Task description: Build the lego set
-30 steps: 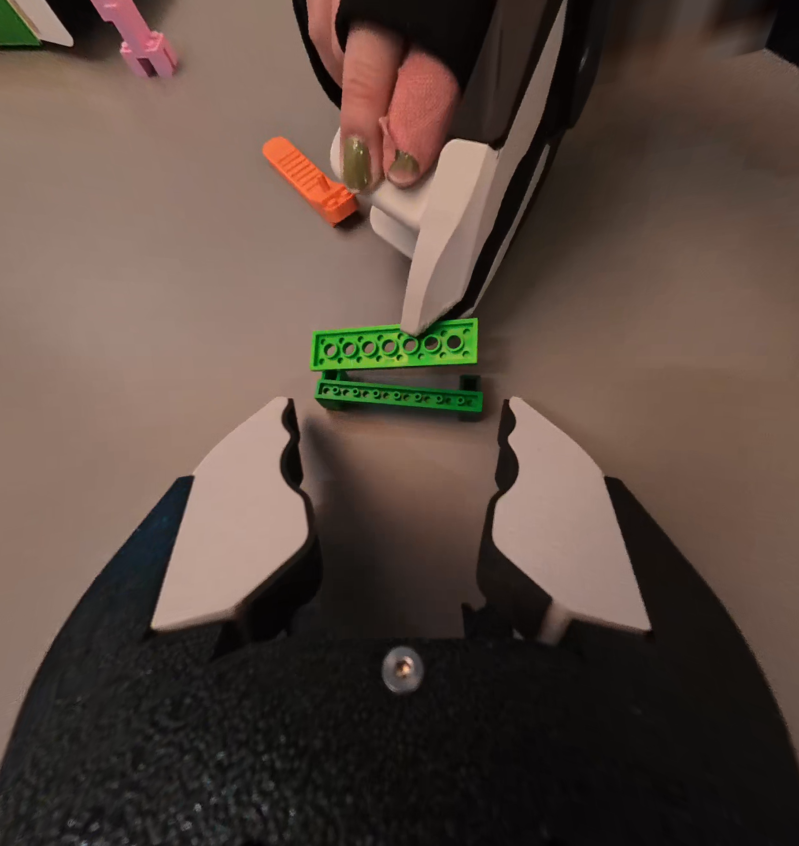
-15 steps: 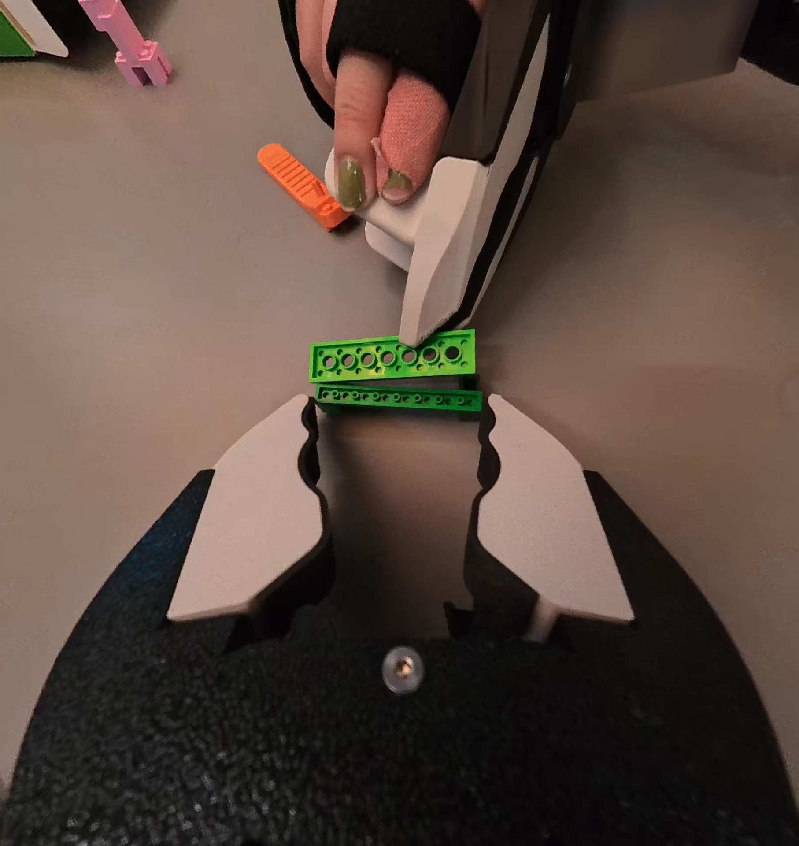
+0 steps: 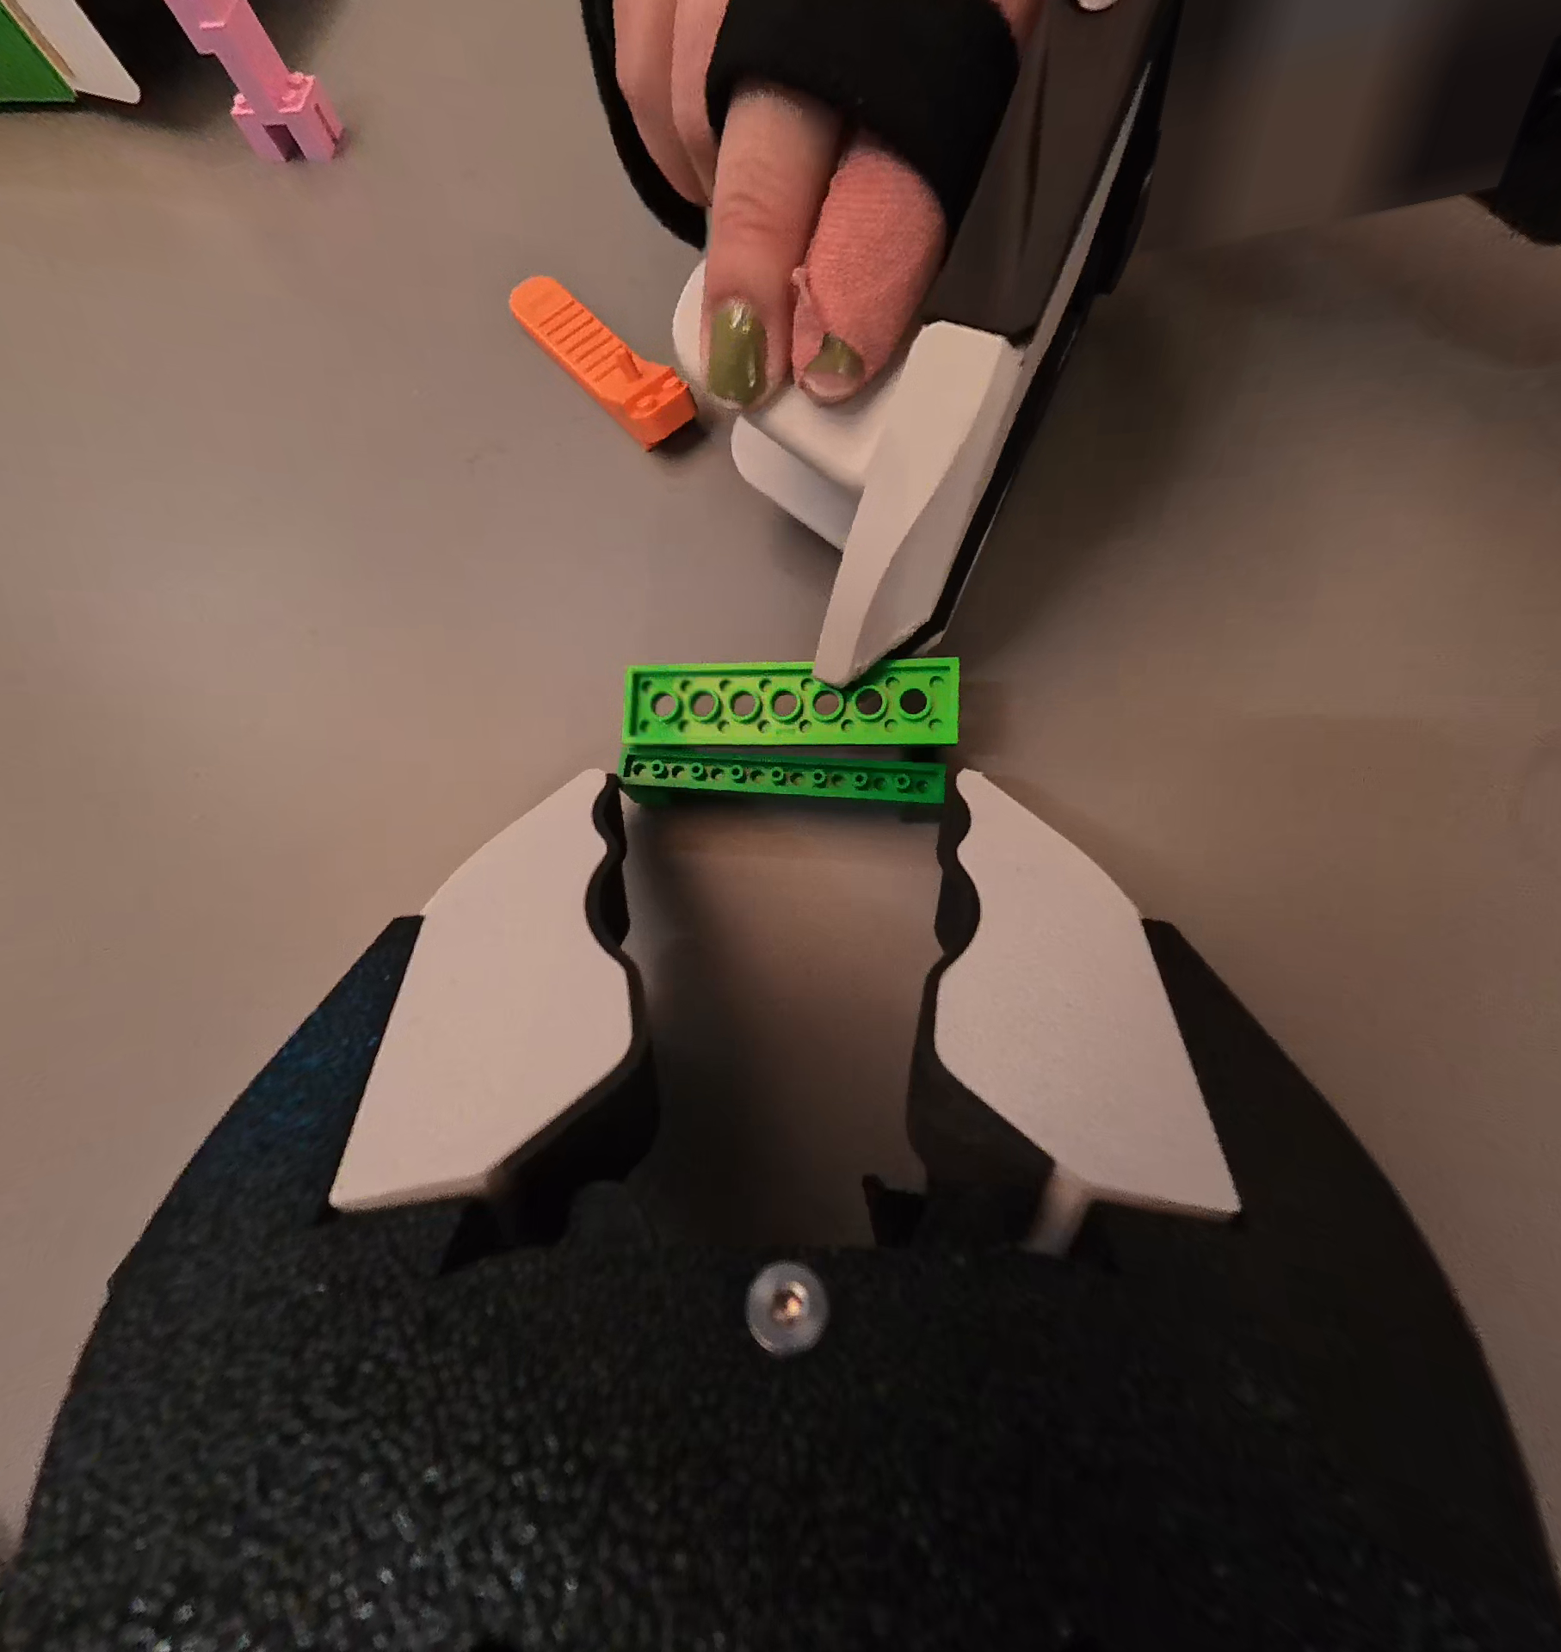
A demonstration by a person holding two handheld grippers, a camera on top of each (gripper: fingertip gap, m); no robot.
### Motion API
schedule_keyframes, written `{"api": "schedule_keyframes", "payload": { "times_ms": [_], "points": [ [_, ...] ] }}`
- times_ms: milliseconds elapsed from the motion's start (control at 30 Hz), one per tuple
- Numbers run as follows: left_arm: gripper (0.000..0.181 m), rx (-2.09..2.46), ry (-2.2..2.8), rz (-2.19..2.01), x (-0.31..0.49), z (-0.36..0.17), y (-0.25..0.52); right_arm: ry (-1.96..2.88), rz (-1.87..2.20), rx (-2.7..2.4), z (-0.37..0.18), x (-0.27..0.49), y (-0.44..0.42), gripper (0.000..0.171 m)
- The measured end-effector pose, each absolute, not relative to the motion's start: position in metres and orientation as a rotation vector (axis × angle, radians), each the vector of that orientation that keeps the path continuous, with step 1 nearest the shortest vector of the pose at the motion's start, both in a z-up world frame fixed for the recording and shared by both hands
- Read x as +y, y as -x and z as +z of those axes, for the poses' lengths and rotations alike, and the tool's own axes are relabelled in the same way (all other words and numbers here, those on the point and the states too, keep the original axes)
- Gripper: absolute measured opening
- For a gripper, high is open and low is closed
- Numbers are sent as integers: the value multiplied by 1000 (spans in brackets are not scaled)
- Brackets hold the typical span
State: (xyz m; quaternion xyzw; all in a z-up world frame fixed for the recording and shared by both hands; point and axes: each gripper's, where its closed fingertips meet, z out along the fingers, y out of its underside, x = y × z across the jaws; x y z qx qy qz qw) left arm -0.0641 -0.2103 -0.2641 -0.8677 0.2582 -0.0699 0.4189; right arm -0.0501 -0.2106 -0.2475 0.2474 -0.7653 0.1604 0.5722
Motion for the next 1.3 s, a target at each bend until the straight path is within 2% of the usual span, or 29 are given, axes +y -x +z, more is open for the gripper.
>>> {"api": "schedule_keyframes", "payload": {
  "times_ms": [1300],
  "points": [
    [67,640,2181,-182,-211,-264,64,-640,351,-1874,-255,-208,52,13]
  ]
}}
